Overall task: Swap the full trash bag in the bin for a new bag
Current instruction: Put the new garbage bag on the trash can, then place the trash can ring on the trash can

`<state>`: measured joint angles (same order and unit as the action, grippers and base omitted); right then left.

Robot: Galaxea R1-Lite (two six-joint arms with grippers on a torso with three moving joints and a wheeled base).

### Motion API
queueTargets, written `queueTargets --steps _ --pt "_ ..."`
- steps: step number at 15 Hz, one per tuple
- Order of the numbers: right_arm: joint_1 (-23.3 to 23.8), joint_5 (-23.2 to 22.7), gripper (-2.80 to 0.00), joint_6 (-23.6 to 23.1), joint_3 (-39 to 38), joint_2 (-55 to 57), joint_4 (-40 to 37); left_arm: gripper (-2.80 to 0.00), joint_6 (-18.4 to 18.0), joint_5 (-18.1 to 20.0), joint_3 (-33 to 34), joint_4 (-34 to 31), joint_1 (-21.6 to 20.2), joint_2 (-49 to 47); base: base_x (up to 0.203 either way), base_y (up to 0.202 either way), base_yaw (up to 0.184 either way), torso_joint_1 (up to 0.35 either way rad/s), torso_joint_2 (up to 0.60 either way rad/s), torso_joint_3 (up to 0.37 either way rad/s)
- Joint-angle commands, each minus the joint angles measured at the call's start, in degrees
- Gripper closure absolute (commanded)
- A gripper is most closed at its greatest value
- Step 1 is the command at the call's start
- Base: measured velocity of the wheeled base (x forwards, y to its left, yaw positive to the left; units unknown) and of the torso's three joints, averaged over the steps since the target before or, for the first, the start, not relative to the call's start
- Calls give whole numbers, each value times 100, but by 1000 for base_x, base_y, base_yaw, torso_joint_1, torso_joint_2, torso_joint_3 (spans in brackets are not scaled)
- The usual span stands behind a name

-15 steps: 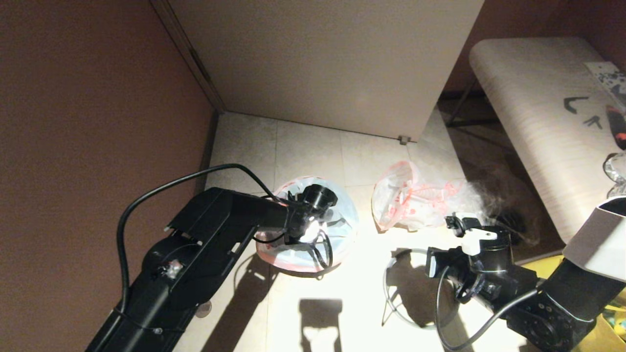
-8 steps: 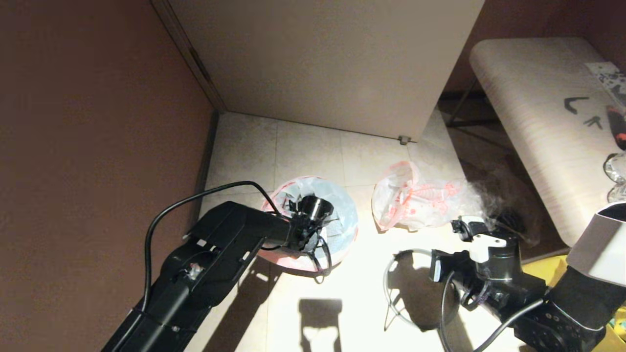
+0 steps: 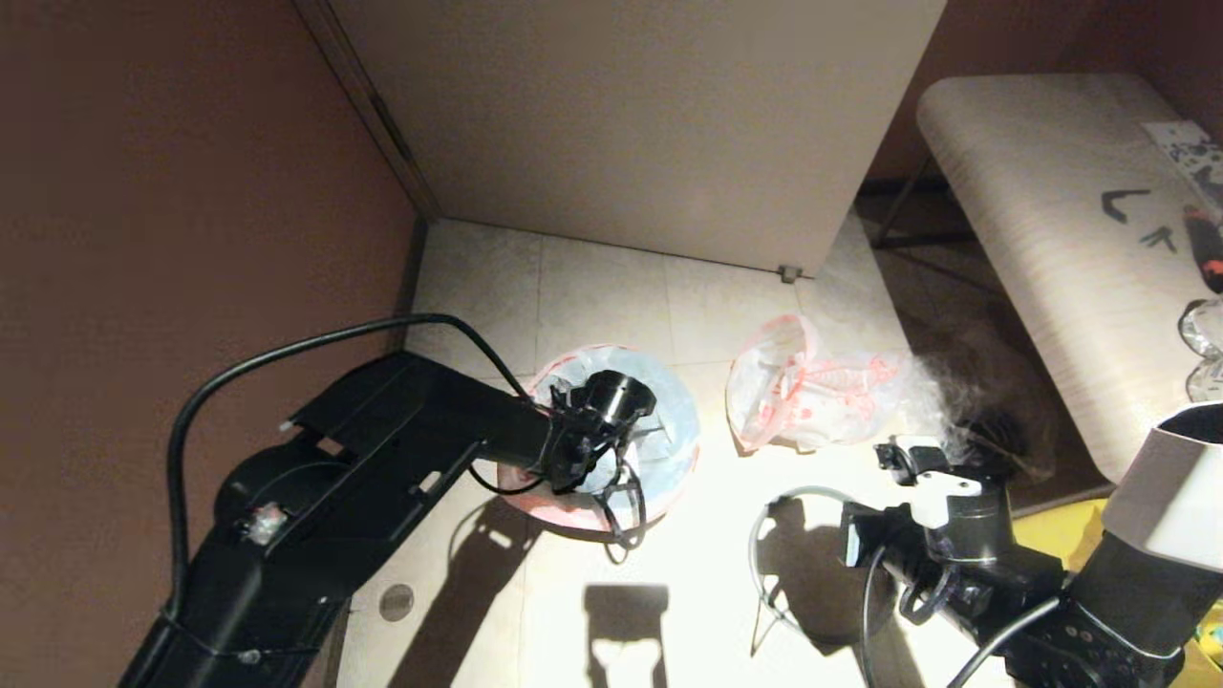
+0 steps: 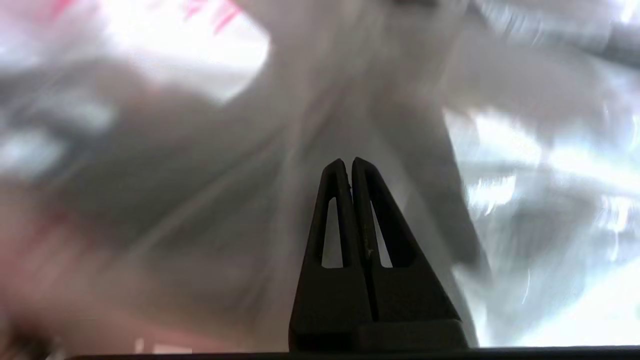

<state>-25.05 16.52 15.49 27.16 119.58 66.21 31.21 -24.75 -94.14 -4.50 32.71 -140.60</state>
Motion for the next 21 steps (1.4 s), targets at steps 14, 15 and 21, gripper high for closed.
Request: queueTargets --steps 14,15,21 --pt "1599 -151 0 -3064 3904 3319 -2617 0 -356 657 -472 -980 278 2387 0 0 0 0 0 0" --pt "1636 -214 0 -3307 4087 3481 -2709 0 -343 631 -492 -1024 334 2359 0 0 0 0 0 0" --pt "2038 -815 -280 -3696 5997 4442 -3409 0 -288 419 -658 -903 244 2154 0 0 0 0 0 0"
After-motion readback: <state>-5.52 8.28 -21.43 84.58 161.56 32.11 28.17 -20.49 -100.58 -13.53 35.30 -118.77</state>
